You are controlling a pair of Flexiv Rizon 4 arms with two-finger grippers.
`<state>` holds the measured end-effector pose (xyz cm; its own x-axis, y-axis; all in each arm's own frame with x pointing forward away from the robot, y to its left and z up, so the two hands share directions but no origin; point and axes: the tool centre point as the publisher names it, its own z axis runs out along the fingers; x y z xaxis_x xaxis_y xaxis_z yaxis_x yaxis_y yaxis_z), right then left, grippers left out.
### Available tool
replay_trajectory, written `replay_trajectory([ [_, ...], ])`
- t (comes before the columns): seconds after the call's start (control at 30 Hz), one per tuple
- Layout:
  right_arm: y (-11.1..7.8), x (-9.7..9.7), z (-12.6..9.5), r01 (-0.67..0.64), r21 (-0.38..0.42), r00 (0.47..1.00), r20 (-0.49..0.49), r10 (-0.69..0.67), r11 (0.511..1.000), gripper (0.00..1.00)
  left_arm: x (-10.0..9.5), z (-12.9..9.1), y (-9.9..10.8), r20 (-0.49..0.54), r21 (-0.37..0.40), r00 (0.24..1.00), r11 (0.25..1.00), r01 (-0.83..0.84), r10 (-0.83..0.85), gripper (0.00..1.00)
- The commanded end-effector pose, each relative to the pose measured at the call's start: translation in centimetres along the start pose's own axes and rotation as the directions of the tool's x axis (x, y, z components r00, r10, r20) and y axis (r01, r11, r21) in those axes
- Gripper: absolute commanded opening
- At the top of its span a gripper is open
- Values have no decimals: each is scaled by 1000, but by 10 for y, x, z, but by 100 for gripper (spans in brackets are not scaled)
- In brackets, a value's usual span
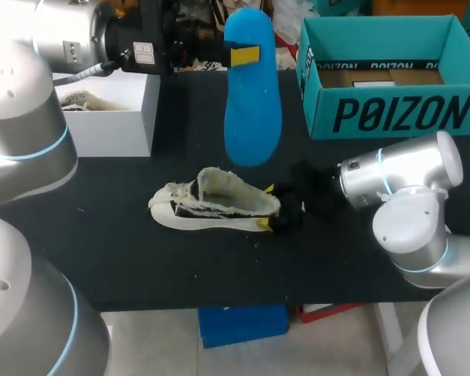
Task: Take the shoe out of the shoebox, open the shoe tongue, remove and reinsert the insole, then place the shoe into the shoebox
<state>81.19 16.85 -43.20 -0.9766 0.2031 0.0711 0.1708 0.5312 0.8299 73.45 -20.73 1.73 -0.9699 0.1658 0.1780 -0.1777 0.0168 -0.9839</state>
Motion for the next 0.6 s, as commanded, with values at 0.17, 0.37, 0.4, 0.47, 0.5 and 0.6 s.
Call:
replay_trajectory([
  [0.17,-1,-2,1,-1,3,1000,1,1,1000,0,-3,3,-17,13,9,999,999,-47,47,0],
  [0.37,-1,-2,1,-1,3,1000,1,1,1000,0,-3,4,-19,13,10,999,999,-52,52,0],
  [0.4,-1,-2,1,-1,3,1000,1,1,1000,0,-3,4,-19,13,10,999,999,-52,52,0],
  [0.47,-1,-2,1,-1,3,1000,1,1,1000,0,-3,4,-19,13,10,999,999,-52,52,0],
  [0.5,-1,-2,1,-1,3,1000,1,1,1000,0,-3,4,-19,13,10,999,999,-52,52,0],
  [0.6,0,0,0,-1,33,1000,-13,2,999,100,-3,4,-19,13,10,999,999,-52,52,0],
])
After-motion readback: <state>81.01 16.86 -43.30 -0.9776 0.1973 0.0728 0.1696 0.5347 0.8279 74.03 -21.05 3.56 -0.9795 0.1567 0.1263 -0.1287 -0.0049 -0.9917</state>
